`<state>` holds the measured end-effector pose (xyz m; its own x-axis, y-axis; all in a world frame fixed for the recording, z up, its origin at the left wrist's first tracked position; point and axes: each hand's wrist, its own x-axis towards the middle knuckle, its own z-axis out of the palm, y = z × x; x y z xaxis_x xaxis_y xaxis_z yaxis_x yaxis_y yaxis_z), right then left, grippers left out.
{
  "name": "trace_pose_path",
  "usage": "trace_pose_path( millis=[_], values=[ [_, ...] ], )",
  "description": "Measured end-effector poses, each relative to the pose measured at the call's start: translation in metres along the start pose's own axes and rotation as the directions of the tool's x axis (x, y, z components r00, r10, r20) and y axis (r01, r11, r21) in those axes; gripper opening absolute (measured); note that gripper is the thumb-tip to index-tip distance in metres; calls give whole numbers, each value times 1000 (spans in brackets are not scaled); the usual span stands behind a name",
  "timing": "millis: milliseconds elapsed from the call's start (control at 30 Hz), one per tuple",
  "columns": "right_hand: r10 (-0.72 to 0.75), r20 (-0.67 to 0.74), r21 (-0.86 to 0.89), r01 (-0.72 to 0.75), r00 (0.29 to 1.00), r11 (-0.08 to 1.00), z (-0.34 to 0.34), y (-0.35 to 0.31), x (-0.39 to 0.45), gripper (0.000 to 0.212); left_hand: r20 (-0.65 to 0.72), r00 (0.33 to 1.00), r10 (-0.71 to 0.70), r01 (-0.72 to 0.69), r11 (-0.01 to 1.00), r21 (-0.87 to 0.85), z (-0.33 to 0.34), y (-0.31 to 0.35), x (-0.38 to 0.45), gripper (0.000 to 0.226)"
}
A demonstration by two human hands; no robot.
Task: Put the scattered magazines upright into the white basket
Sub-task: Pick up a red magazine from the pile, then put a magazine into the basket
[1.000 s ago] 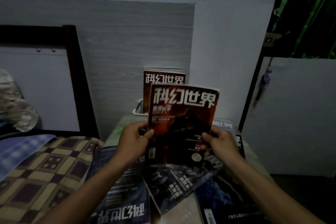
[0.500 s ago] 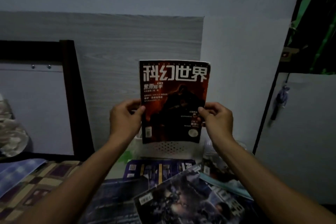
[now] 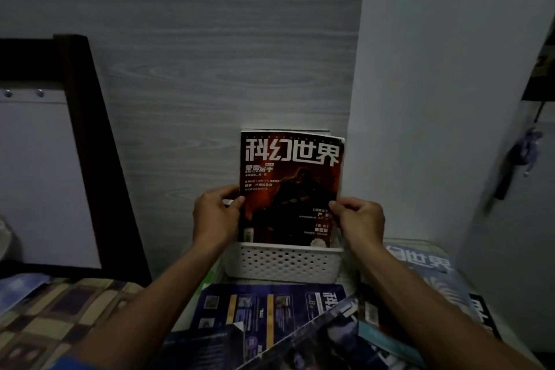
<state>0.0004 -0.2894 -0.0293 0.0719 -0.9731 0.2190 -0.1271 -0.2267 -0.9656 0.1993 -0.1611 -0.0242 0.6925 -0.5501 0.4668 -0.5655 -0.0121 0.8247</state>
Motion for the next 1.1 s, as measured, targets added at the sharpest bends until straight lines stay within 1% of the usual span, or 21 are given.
trace_pose_path(
  millis=[67,167,200,267,333,367,433,467,533,600,667,733,800,867,933,967,1000,1033,1067,1100],
  values=[
    [-11,0,-23,11,1000,1000,3,5,0,8,-8,1000,-10,11,999,35,2,-7,-2,22],
    [-50,-8,-126,48,999,991,5,9,4,8,-68,998,1,8,989,146,3,-13,-3,11],
    [-53,-9,-154,51,999,987,5,10,6,7,-76,997,-14,26,986,165,3,-16,-5,11],
    [-85,-2,-241,82,996,967,5,10,5,6,-76,994,-72,85,981,175,8,-22,-11,27],
    [-117,29,-312,120,993,942,5,7,1,9,-65,994,-83,92,985,148,10,-25,-22,38],
    [-111,57,-305,123,992,944,3,4,-3,10,-37,997,-68,73,989,126,9,-23,-27,36],
    [-84,138,-238,115,987,964,-6,0,-14,20,48,997,-58,53,994,95,3,-17,-32,18],
    [-86,169,-209,121,982,970,-12,-2,-24,27,79,995,-56,48,994,97,-3,-14,-36,14],
    [-143,189,-197,180,971,964,-25,-2,-52,32,72,997,-39,30,993,116,-16,-11,-53,23],
    [-218,207,-228,264,954,937,-40,4,-87,29,44,999,13,-19,990,138,-26,-8,-84,25],
    [-239,283,-240,310,929,920,-54,11,-122,28,63,996,71,-80,983,167,-34,-7,-123,26],
    [-200,395,-220,304,897,927,-70,16,-152,24,130,990,55,-80,978,195,-42,-7,-159,26],
    [-180,469,-244,323,865,914,-88,18,-179,20,272,962,27,-102,959,264,-52,-3,-189,26],
    [-210,469,-339,394,858,854,-107,23,-199,14,447,895,8,-192,911,366,-60,5,-213,39],
    [-220,437,-507,441,872,741,-127,25,-211,11,544,839,-17,-300,819,489,-62,12,-223,58],
    [-202,435,-599,449,878,663,-136,27,-217,12,556,828,-72,-289,795,533,-62,17,-224,66],
    [-171,452,-667,459,876,587,-145,29,-223,16,563,812,-152,-227,808,544,-61,23,-225,69],
    [-137,485,-694,476,864,540,-151,32,-228,20,572,788,-229,-123,851,511,-59,30,-225,62],
    [-117,525,-686,500,843,529,-156,36,-232,24,589,754,-290,-7,893,449,-56,35,-225,48],
    [-109,561,-660,523,821,539,-161,39,-235,27,607,722,-331,81,912,401,-54,40,-227,32]
  ],
)
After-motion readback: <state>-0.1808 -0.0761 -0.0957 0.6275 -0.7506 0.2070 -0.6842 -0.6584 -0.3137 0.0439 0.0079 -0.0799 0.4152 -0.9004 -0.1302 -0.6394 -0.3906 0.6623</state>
